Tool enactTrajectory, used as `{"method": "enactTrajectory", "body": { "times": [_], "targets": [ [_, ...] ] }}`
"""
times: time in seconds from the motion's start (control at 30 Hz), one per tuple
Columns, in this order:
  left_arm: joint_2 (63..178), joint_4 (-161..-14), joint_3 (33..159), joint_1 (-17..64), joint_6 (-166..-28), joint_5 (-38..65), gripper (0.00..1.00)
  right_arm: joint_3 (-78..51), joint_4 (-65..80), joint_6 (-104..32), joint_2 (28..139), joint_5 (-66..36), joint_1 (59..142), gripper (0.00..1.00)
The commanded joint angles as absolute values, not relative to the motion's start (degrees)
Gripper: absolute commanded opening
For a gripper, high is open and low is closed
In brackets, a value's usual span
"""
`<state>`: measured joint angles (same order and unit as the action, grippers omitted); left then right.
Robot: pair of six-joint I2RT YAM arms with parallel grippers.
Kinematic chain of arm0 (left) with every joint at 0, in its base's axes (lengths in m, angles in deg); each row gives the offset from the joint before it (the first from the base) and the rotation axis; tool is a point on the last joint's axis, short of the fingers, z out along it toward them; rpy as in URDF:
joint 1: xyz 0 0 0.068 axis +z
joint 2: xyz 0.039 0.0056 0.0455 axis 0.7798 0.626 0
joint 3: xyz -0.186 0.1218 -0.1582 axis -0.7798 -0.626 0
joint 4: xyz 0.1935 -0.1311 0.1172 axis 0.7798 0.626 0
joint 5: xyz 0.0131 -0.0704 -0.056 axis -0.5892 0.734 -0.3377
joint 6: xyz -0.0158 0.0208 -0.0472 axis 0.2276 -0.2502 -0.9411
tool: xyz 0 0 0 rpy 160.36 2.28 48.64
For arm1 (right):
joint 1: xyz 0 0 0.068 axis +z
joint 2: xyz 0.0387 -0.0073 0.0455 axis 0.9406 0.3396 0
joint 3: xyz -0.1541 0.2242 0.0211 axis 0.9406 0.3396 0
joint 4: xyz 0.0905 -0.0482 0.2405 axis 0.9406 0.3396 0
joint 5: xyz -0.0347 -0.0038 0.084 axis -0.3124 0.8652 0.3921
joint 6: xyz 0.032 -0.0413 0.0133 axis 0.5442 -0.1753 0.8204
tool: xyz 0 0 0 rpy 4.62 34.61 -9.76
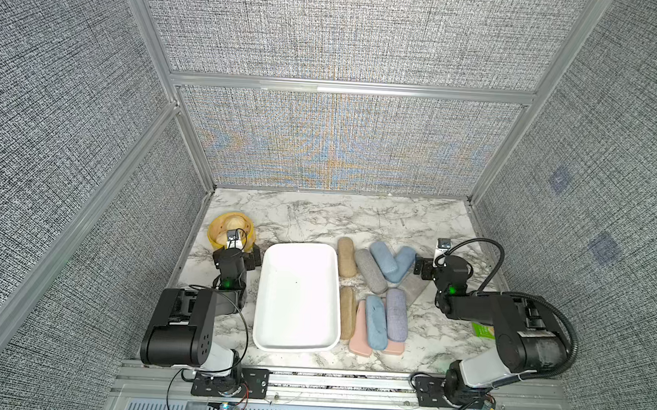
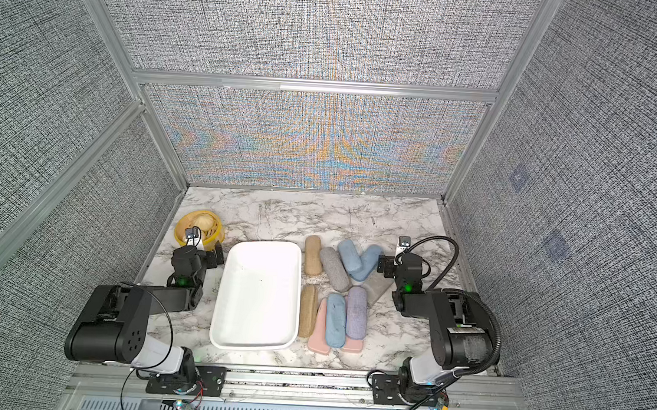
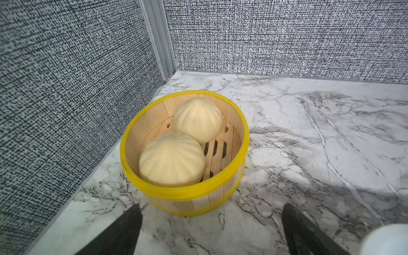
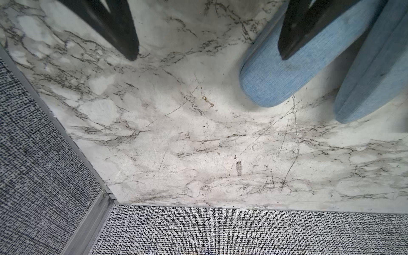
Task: Put the glasses cases into the storage boxes
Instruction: Pick up the glasses case.
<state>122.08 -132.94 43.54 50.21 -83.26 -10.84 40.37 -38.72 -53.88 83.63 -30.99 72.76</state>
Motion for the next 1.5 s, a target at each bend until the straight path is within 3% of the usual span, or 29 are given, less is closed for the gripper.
{"method": "enactTrajectory", "body": {
  "times": [0.0, 0.7, 0.77, 0.87, 0.93, 1.07, 1.13, 1.17, 1.23, 1.3, 1.37, 1.4, 1.47],
  "targets": [
    [121.97, -133.3, 43.56, 50.19, -83.09, -10.94, 0.99, 40.4, -39.88, -54.48, 83.21, -30.44, 72.78, 0.99],
    [121.93, -132.47, 43.96, 49.93, -83.18, -11.29, 0.99, 40.35, -40.42, -54.33, 82.84, -31.12, 72.94, 0.99],
    [121.79, -131.68, 44.19, 49.93, -83.27, -11.2, 0.99, 36.48, -31.34, -54.33, 79.13, -33.36, 73.64, 0.99],
    [121.55, -131.26, 44.35, 49.15, -82.92, -12.32, 0.99, 17.6, 7.18, -45.03, 72.44, -42.21, 74.78, 0.99],
    [121.51, -131.06, 44.52, 48.84, -82.83, -12.63, 0.99, 1.79, 31.19, -35.98, 70.5, -40.3, 74.93, 0.99],
    [117.99, -131.47, 45.93, 45.73, -79.5, -20.24, 1.0, -3.86, 48.32, -13.72, 66.75, -39.81, 75.35, 0.99],
    [108.56, -102.31, 58.72, 42.6, -80.24, -26.1, 0.99, -1.33, 48.71, -12.5, 65.95, -25.43, 71.42, 0.99],
    [103.54, -96.41, 62.07, 43.08, -83.2, -26.36, 1.0, -2.54, 52.75, -12.67, 65.53, -25.89, 72.13, 0.99],
    [96.81, -86.69, 67.62, 44.96, -91.59, -24.16, 0.99, -6.87, 61.82, -12.2, 63.88, -39.38, 80.14, 0.99],
    [94.96, -70.64, 76.65, 44.82, -101.96, -17.41, 0.84, -10.14, 69.58, -8.28, 61.7, -55.53, 90.12, 0.99],
    [96.0, -60.72, 82.13, 40.98, -111.78, -11.63, 0.75, -8.31, 69.62, -5.79, 58.15, -63.49, 93.87, 0.99],
    [96.76, -58.38, 82.98, 38.64, -115.25, -10.77, 0.75, -6.61, 67.94, -5.93, 56.43, -61.53, 92.33, 0.99],
    [98.9, -56.54, 83.26, 31.24, -120.07, -10.81, 0.74, -2.94, 59.53, -13.74, 53.55, -46.19, 85.07, 0.99]
  ]
}}
